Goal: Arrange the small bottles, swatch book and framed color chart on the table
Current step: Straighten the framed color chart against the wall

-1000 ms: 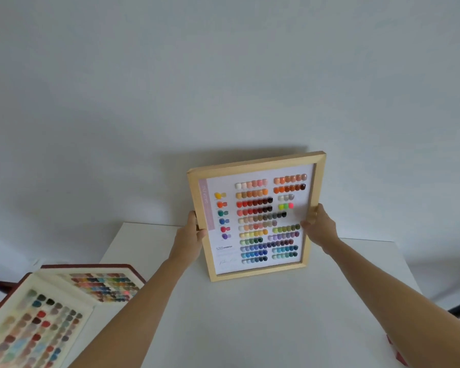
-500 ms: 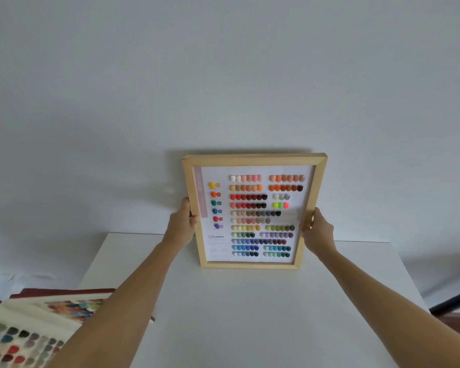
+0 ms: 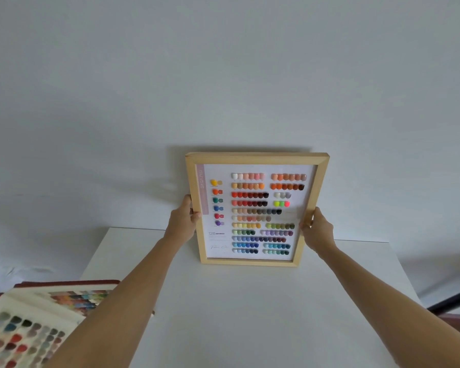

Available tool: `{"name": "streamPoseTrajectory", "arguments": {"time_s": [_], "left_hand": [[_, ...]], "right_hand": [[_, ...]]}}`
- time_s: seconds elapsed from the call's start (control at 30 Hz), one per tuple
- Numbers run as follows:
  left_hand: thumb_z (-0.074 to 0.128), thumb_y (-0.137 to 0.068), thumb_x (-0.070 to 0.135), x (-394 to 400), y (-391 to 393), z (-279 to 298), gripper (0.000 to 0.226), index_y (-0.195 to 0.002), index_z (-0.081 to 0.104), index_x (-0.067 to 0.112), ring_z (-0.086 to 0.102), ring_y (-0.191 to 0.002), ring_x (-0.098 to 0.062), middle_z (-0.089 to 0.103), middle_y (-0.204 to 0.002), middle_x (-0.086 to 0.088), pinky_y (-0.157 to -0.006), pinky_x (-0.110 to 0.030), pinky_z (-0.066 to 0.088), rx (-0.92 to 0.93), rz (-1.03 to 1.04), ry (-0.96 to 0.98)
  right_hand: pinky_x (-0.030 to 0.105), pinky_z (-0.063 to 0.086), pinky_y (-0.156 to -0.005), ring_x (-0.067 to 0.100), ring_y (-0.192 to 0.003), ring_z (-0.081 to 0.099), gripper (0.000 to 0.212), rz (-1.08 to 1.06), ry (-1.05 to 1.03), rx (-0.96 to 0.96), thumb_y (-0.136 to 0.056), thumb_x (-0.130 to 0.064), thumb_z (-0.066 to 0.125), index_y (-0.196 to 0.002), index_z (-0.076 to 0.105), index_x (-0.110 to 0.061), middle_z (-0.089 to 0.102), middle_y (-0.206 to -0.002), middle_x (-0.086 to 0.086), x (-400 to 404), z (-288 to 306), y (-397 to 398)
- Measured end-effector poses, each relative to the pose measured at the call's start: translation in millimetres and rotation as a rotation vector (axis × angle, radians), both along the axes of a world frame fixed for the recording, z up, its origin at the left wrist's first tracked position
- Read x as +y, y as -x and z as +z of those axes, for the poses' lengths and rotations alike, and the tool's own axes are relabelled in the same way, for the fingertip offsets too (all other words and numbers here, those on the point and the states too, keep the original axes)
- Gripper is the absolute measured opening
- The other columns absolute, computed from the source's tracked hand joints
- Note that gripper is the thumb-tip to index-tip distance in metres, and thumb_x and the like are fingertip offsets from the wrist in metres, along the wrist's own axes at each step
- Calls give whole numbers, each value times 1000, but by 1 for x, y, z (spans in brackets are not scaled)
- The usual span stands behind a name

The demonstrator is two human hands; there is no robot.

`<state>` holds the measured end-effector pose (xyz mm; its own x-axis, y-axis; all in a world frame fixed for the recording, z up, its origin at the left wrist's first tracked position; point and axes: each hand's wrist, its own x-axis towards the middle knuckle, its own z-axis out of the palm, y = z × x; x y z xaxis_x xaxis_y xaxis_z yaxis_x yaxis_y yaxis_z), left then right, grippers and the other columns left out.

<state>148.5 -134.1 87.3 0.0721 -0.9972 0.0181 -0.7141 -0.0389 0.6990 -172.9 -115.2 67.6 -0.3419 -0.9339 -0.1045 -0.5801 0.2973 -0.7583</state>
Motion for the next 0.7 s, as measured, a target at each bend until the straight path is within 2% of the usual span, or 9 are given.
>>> {"name": "streamPoseTrajectory", "arguments": {"time_s": [0.1, 0.2, 0.23, 0.3, 0.37, 0.53, 0.7], "left_hand": [[55, -94, 12, 4, 3, 2, 40, -131, 39, 16, 60, -116, -31, 60, -126, -10, -88, -47, 55, 14, 10, 1], [56, -94, 13, 9, 6, 4, 45, -134, 37, 17, 60, -117, -32, 59, -129, -10, -88, -47, 55, 37, 27, 4], [56, -93, 13, 11, 7, 4, 48, -135, 35, 18, 59, -118, -32, 58, -130, -10, -88, -47, 55, 43, 33, 14], [59, -92, 12, 16, 9, 5, 55, -139, 31, 20, 58, -120, -31, 56, -133, -11, -89, -48, 54, 56, 49, 38], [62, -90, 10, 21, 10, 5, 65, -143, 26, 20, 52, -126, -32, 50, -138, -13, -93, -49, 52, 61, 96, 54], [64, -87, 8, 40, 16, 5, 72, -146, 22, 16, 42, -133, -35, 38, -144, -18, -97, -48, 48, 83, 186, 115], [66, -85, 4, 69, 30, 9, 64, -138, 31, 12, 35, -136, -30, 37, -144, -16, -100, -44, 45, 123, 137, 366]], "right_hand": [[41, 57, -66, 30, -81, 60, 17, -2, -14, -3, -95, -9, 46, -112, 45, -7, 63, -104, 16, 2, 2, 1], [33, 54, -59, 28, -82, 60, 29, 4, -31, -21, -97, -12, 47, -125, 42, -10, 63, -115, 19, 8, 6, 2], [32, 54, -61, 30, -88, 61, 34, 4, -35, -35, -97, -13, 48, -129, 40, -12, 61, -120, 19, 11, 8, 3], [40, 53, -77, 34, -109, 58, 43, -9, -39, -51, -96, -15, 50, -137, 37, -16, 56, -129, 20, 19, 11, 5], [45, 49, -91, 35, -122, 51, 47, -23, -41, -55, -96, -15, 51, -140, 34, -18, 53, -133, 22, 28, 15, 9], [40, 47, -86, 32, -121, 49, 46, -50, -20, -61, -96, -16, 52, -139, 36, -19, 55, -129, 21, 60, 26, 22], [37, 48, -83, 29, -113, 52, 38, -67, -19, -66, -95, -16, 53, -132, 45, -19, 58, -123, 16, 100, 32, 33]]}}
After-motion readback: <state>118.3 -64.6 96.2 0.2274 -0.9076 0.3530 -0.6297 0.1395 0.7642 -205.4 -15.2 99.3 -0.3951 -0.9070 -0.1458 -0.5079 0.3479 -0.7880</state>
